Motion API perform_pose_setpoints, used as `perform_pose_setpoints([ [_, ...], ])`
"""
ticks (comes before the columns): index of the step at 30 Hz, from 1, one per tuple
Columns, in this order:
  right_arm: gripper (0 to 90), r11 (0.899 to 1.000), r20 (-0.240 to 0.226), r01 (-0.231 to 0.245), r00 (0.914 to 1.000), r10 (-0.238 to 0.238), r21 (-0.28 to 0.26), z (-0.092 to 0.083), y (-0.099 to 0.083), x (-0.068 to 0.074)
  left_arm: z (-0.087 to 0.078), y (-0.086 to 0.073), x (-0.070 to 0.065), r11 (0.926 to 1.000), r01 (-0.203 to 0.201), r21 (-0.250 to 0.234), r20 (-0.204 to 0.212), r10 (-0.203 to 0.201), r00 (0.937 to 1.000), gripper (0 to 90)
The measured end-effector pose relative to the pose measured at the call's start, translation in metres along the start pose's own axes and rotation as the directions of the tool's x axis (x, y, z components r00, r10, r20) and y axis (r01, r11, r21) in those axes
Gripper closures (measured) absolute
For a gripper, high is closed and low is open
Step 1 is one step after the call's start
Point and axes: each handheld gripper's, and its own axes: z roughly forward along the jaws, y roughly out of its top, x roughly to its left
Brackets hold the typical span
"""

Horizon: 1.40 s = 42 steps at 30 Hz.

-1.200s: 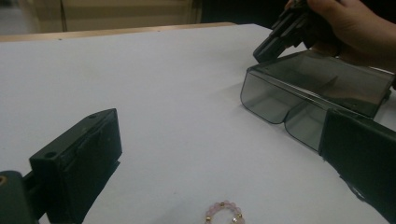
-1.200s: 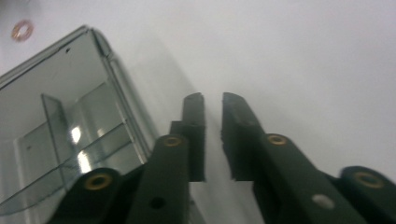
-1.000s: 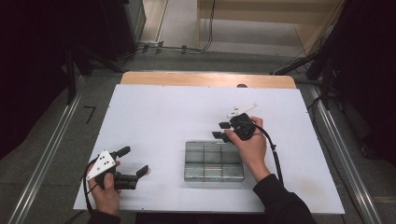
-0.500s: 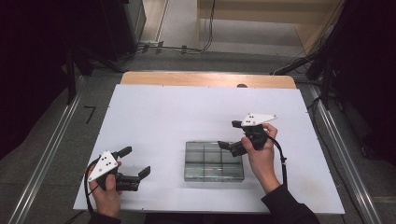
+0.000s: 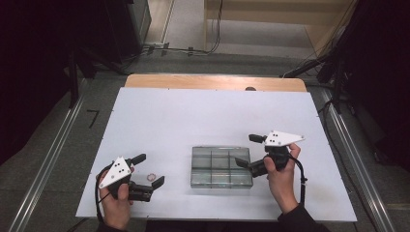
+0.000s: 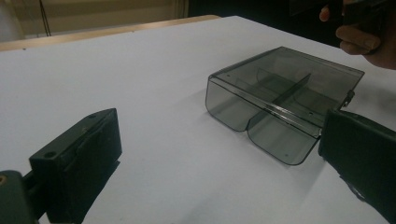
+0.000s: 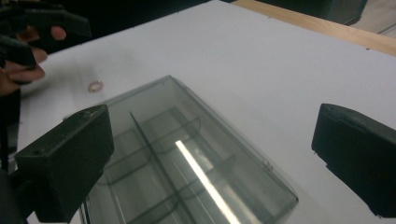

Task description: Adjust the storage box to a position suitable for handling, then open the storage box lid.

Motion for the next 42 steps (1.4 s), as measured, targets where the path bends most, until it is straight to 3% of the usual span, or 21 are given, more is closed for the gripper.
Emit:
perform_pose_setpoints([
  [7,0.0,1.000,-0.003,-0.005,1.0000,0.005,-0.024,-0.021,-0.020,0.007,0.011,0.002,-0.014,0.9994,-0.008,0.033,0.009,0.008,0.9999,1.0],
  [11,0.0,1.000,0.009,0.009,0.9999,-0.009,-0.029,-0.035,-0.031,0.015,0.017,0.001,-0.022,0.9989,-0.008,0.046,0.056,0.006,0.9984,2.0],
  [16,0.5,1.000,-0.010,-0.006,0.9999,0.006,-0.018,-0.047,-0.042,0.020,0.025,0.000,-0.033,0.9979,0.002,0.064,0.051,-0.005,0.9987,13.0],
  [19,6.4,1.000,-0.019,-0.012,0.9997,0.012,-0.011,-0.052,-0.048,0.022,0.027,-0.001,-0.036,0.9964,0.014,0.084,0.053,-0.019,0.9984,22.7],
  [22,24.9,1.000,-0.007,-0.027,0.9996,0.027,-0.009,-0.059,-0.053,0.022,0.029,-0.003,-0.039,0.9943,0.024,0.103,0.045,-0.029,0.9985,40.9],
  [27,51.3,1.000,-0.021,-0.031,0.9993,0.031,0.000,-0.066,-0.058,0.022,0.032,-0.007,-0.039,0.9898,0.019,0.141,0.079,-0.031,0.9964,72.8],
  [31,69.4,0.999,0.007,-0.023,0.9997,0.022,0.041,-0.068,-0.062,0.022,0.036,-0.007,-0.041,0.9863,0.019,0.164,0.100,-0.035,0.9943,88.3],
  [37,86.9,0.993,0.044,-0.018,0.9989,0.013,0.118,-0.062,-0.075,0.019,0.044,-0.009,-0.045,0.9754,0.008,0.220,0.085,-0.027,0.9960,90.0],
  [42,87.9,0.983,0.005,-0.030,0.9996,0.029,0.181,-0.054,-0.083,0.016,0.050,-0.011,-0.048,0.9711,0.005,0.239,0.086,-0.026,0.9960,90.0],
])
